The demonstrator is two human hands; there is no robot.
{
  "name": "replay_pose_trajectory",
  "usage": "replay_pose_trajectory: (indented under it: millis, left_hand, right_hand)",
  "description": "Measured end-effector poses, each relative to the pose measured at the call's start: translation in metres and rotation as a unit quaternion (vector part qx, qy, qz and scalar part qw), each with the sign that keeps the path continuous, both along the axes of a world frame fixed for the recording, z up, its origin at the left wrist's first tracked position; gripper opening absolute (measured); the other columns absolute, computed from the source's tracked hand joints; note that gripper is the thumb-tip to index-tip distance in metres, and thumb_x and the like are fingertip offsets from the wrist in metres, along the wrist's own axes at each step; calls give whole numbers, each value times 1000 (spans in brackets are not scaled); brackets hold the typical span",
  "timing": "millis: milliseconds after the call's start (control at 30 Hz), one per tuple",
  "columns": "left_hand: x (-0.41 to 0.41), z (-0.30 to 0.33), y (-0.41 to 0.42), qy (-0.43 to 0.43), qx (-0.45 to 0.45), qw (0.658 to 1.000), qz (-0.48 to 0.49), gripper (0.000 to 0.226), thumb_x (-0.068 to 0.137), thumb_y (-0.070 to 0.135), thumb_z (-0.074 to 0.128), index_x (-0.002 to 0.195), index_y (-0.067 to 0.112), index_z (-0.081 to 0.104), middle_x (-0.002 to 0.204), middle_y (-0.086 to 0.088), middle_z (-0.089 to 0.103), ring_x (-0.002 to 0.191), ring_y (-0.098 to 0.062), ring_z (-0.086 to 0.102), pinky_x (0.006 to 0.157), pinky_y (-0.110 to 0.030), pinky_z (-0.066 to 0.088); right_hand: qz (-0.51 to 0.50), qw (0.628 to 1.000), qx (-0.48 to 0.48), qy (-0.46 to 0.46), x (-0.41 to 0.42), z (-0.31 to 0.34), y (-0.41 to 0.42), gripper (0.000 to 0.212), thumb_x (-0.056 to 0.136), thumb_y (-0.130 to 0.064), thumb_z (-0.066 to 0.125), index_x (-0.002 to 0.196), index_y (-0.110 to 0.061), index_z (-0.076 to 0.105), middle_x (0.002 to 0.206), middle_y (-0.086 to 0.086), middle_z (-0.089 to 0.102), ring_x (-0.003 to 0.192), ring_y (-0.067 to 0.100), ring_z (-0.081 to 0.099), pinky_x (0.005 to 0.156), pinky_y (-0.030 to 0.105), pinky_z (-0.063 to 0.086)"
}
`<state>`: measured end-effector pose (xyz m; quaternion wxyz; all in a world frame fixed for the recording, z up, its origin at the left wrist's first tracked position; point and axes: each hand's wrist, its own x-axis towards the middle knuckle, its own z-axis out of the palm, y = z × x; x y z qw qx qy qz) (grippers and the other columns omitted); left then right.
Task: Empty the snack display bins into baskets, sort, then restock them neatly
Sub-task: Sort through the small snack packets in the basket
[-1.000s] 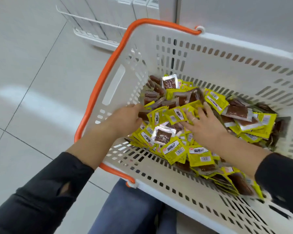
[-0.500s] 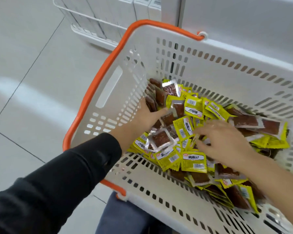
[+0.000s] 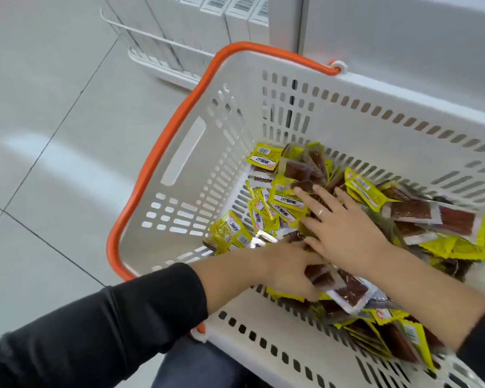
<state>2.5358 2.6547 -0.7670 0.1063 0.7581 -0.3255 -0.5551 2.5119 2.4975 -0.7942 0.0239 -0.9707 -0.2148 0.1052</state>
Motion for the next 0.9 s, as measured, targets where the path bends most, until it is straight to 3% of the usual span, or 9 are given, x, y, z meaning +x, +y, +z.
replay_pose_trajectory:
  millis: [67, 133, 300, 400, 467, 533, 633, 733, 900]
  left_hand:
    - [17, 15, 5, 74, -17, 990, 118, 56, 73, 36, 57, 128, 26, 62, 126, -7, 61, 115, -24, 55, 96, -33, 43]
    - [37, 17, 17, 60, -18, 966, 251, 39, 76, 27, 57, 111, 17, 72, 112, -10, 68, 102, -23, 62, 91, -31, 46]
    - [73, 0, 33, -93, -12, 859, 504, 50, 97, 21, 49, 144, 10, 38, 132, -8, 53, 118, -29, 54, 95, -34, 44]
    - [84, -22, 9, -62, -20, 810, 583, 57, 94, 36, 50, 142, 8, 36, 112, -5, 59, 105, -26, 58, 79, -30, 44]
    - [90, -33, -8, -81, -8, 777, 624, 68, 84, 47, 54, 137, 7, 41, 125, -18, 57, 115, -36, 54, 94, -41, 46]
    - [87, -41, -19, -112, 40, 776, 619, 77, 84, 52, 57, 145, 10, 33, 140, -20, 43, 130, -40, 39, 109, -47, 32]
    - [66, -44, -25, -135, 34, 833, 535, 95, 83, 55, 62, 154, 21, 10, 153, -17, 25, 142, -37, 21, 114, -48, 24]
    - [45, -44, -32, -108, -25, 876, 469, 89, 77, 47, 69, 150, 30, 21, 144, -16, 33, 132, -36, 36, 101, -44, 41]
    - [40, -26, -28, -26, -86, 876, 474, 88, 63, 32, 66, 144, 30, 32, 130, -17, 52, 104, -31, 61, 84, -42, 55]
  right_hand:
    - [-10, 1000, -22, -12, -12, -7, -6, 29, 82, -35, 68, 91, -9, 75, 147, 14, 44, 125, 42, 50, 98, 57, 42]
    - [-43, 998, -16, -34, -20, -10, -9, 35, 87, -31, 47, 84, -7, 73, 146, 14, 45, 126, 42, 49, 98, 56, 40]
    - [-72, 995, -15, -68, -36, -12, -17, 36, 88, -25, 43, 75, -7, 71, 132, 17, 59, 125, 41, 51, 97, 54, 37]
    - [-78, 995, -14, -59, -41, -10, -17, 9, 73, -14, 75, 72, -6, 72, 132, 18, 58, 126, 42, 50, 99, 55, 34]
    - [-77, 996, -5, -41, -49, -10, -19, 23, 61, -14, 85, 80, -5, 73, 137, 19, 54, 128, 42, 48, 101, 56, 31]
    - [-77, 997, -5, -33, -56, -10, -24, 29, 66, -18, 82, 91, -6, 75, 144, 17, 47, 132, 41, 44, 103, 55, 31]
    - [-70, 996, -11, -50, -62, -11, -28, 25, 82, -23, 61, 97, -9, 74, 149, 15, 41, 136, 39, 36, 106, 54, 31]
    - [-69, 996, -19, -53, -61, -14, -27, 33, 83, -26, 52, 101, -9, 73, 151, 14, 38, 137, 40, 36, 105, 55, 33]
    - [-80, 995, -8, -64, -60, -16, -27, 32, 79, -25, 54, 97, -8, 74, 144, 16, 47, 133, 42, 42, 102, 56, 33]
